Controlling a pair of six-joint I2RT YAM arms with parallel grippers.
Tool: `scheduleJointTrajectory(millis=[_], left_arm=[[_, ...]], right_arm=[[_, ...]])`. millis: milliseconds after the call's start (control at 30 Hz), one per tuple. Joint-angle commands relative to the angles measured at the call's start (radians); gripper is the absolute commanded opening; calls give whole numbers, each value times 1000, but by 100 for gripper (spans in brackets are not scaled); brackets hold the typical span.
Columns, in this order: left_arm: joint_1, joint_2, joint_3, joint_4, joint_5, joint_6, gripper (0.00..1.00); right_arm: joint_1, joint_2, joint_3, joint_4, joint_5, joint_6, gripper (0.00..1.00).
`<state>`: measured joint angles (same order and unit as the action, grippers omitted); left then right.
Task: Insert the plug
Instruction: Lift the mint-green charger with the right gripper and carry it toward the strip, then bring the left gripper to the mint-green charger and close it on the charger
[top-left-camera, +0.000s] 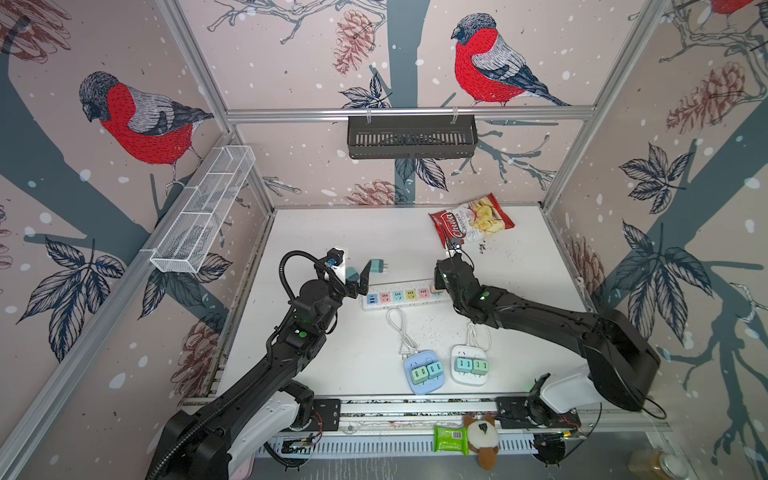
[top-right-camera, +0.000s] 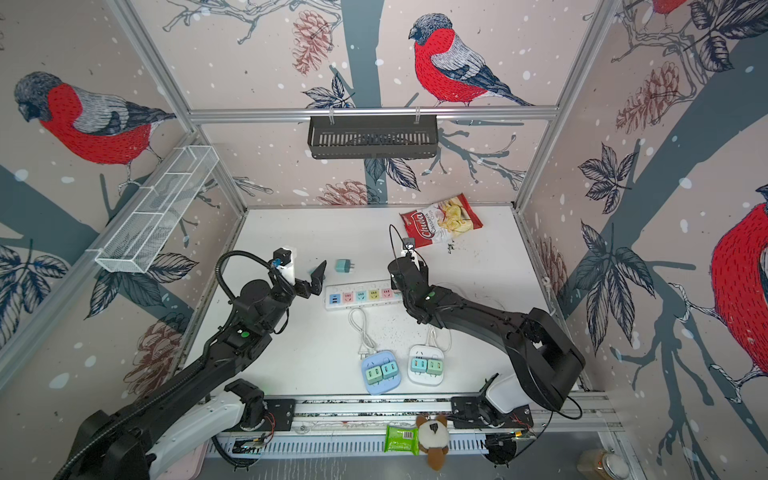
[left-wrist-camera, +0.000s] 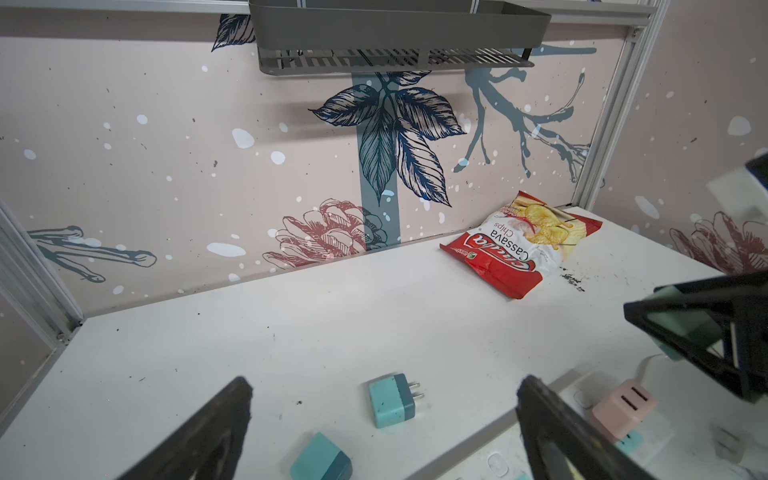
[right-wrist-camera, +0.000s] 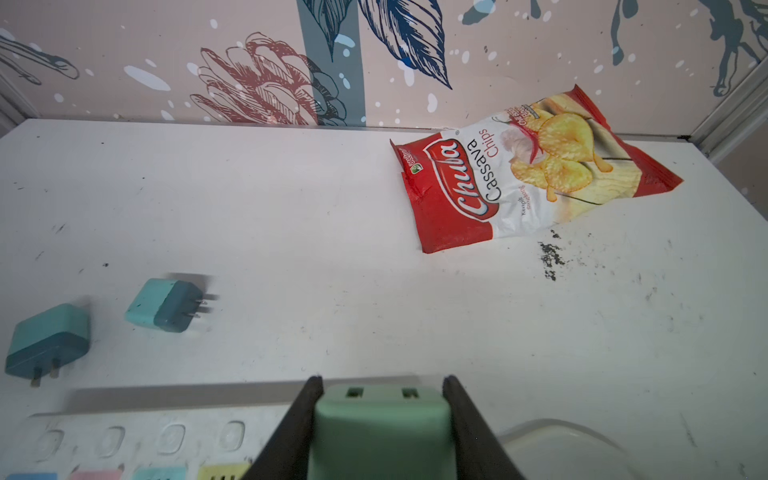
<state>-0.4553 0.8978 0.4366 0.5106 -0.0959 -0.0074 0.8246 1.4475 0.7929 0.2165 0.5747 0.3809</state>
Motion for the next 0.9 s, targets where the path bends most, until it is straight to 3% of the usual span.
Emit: scheduleJointTrajectory(millis=[0,200,400,567,867], left_arm=[[2,-23,16,-5,23,-54,99],[2,-110,-31,-4,106,-6,99],[2,-111,-25,-17,240,33,99],[1,-78,-9,-23,382,72,99],[1,-33,20,-43,430,14,98]], right_arm=[[46,-46,-89,252,13,-101,6],[155,-87,-207,477,1,-241,4],[261,-37,-190,555,36,-371,4],[300,17,-160,584,50,-427,3],[309,-30,-327,898,-36,-558,0]])
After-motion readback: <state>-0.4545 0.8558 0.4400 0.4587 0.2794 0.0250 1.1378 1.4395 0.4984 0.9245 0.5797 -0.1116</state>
